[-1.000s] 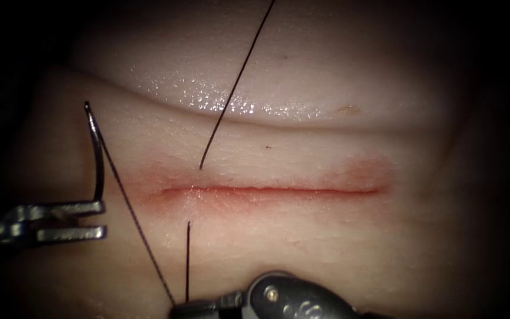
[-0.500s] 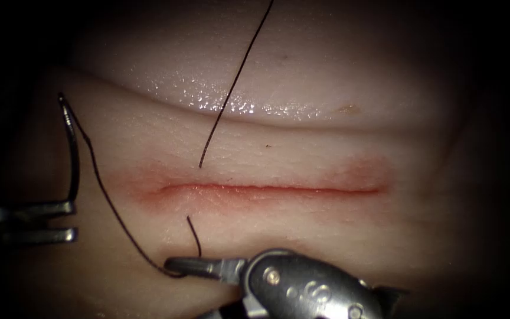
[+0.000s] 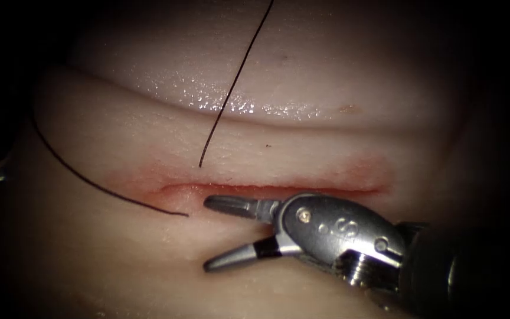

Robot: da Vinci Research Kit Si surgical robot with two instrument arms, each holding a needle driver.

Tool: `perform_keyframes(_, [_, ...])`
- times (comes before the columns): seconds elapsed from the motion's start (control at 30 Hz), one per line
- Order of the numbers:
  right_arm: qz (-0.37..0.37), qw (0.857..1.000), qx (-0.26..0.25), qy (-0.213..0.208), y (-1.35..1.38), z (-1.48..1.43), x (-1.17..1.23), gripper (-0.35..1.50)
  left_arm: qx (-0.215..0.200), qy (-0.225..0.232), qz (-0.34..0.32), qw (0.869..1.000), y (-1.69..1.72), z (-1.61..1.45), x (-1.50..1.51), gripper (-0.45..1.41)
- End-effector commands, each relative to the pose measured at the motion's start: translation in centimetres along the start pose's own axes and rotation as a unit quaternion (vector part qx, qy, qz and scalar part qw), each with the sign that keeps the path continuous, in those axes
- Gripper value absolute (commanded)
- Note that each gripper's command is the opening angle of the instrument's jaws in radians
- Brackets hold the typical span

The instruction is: Wound Closure

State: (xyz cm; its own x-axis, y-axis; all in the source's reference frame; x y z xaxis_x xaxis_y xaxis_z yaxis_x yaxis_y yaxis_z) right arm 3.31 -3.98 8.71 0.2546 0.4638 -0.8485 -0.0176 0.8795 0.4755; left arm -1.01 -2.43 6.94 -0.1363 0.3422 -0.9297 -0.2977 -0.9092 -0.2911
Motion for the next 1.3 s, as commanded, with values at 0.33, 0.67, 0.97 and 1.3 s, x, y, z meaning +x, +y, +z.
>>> perform_keyframes(0.33, [-0.016, 0.999, -0.017, -0.043, 0.28, 0.67, -0.46, 1.21, -0.001, 0.004, -0.001, 1.000, 0.04, 0.07, -0.06, -0.45])
perform_keyframes(0.67, [-0.019, 0.998, 0.021, -0.053, 0.17, 0.52, -0.52, -0.35, -0.003, 0.006, -0.001, 1.000, 0.03, 0.09, -0.06, -0.45])
perform_keyframes(0.97, [-0.016, 0.998, 0.039, -0.053, -0.28, 0.22, -0.31, -0.35, -0.007, 0.019, 0.005, 1.000, 0.08, 0.27, -0.16, -0.45])
perform_keyframes(1.3, [-0.018, 0.997, 0.048, -0.050, -0.95, 0.18, 0.00, -0.35, -0.014, 0.018, 0.016, 1.000, 0.23, 0.40, -0.29, -0.45])
